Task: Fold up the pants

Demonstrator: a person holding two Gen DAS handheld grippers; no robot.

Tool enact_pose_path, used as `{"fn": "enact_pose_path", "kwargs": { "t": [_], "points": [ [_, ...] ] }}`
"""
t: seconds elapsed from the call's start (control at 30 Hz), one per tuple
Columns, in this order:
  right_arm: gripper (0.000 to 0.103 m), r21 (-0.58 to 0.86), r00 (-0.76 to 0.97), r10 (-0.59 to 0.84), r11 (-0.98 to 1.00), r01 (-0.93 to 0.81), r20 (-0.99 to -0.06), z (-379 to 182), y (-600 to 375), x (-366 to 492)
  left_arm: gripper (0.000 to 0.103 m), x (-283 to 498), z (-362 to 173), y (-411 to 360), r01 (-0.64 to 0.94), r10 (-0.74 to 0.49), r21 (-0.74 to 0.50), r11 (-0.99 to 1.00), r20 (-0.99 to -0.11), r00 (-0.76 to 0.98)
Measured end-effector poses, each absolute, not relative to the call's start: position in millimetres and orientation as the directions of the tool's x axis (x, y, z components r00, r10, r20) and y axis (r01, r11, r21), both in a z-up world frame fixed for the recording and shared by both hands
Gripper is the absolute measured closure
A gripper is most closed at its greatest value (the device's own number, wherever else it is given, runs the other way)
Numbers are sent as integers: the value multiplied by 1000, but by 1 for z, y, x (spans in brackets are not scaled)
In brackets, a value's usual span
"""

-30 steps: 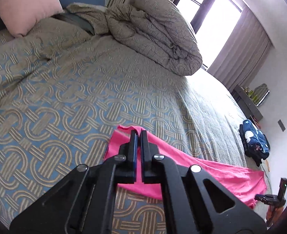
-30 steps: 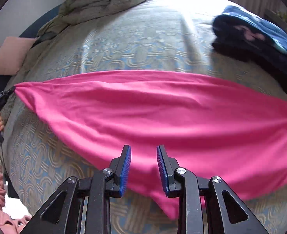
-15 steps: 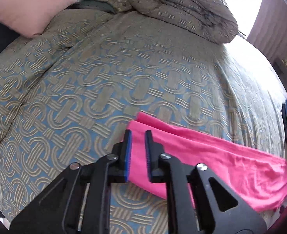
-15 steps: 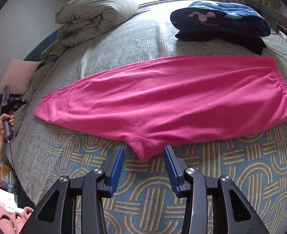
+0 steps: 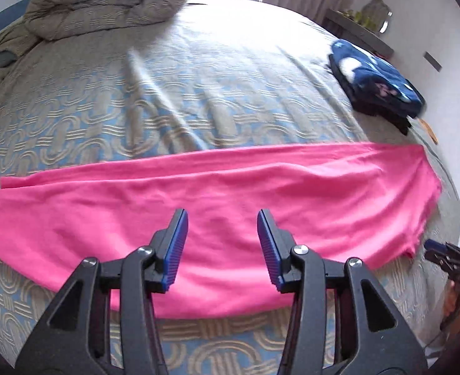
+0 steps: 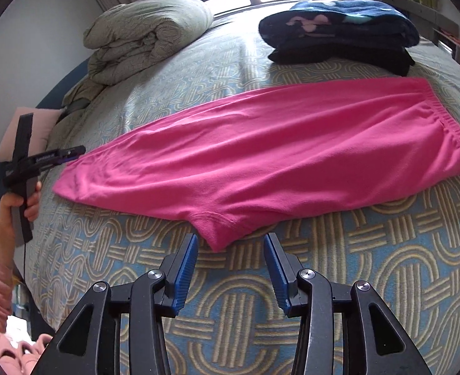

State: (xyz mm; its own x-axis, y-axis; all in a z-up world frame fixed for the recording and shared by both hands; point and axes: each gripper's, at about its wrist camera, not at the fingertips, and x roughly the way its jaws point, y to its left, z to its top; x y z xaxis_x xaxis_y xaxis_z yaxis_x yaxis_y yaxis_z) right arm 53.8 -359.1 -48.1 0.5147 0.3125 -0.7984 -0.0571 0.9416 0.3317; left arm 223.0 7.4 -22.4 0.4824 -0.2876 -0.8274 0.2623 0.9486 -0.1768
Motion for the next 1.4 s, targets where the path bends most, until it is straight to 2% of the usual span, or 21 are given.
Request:
{"fn": "enact_pose_path", "kwargs": {
  "t": [0.2,0.3,0.4,0.5,0.6,0.8,0.97,1.07,1.17,1.3,1.4],
  "points": [
    [58,369,550,286,929,42,-785,-52,-390,42,55,165,-24,-70,508,-472,-264,820,-814,338],
    [58,379,565,276,923,71,-777,-53,-403,34,55,150,-35,-105,560,-486,-271,783,-829,278],
    [58,394,591,264,913,100,-762,-51,-418,24,55,144,-48,-134,582,-503,-304,754,-838,213],
    [56,414,620,252,901,130,-743,-47,-436,11,55,141,-56,-159,607,-484,-283,742,-853,194],
    [52,406,640,224,901,151,-735,-45,-452,0,55,146,-64,-176,604,-479,-293,741,-861,171],
    [51,387,677,186,908,158,-712,-36,-475,-7,55,177,-58,-186,517,-487,-325,792,-847,214],
    [50,432,701,202,886,166,-684,-35,-483,-5,55,196,-28,-163,442,-533,-376,815,-785,316],
    [49,439,712,212,886,148,-669,-34,-484,-11,55,195,-14,-150,438,-516,-351,828,-784,346],
    [48,448,718,211,881,155,-664,-38,-489,-15,55,183,-13,-148,468,-537,-370,803,-789,299],
    [47,470,714,215,864,179,-667,-47,-497,-18,55,146,-24,-172,598,-589,-407,691,-797,138],
    [47,481,710,225,858,181,-668,-50,-498,-18,55,130,-44,-206,676,-497,-296,675,-859,121]
  ]
}}
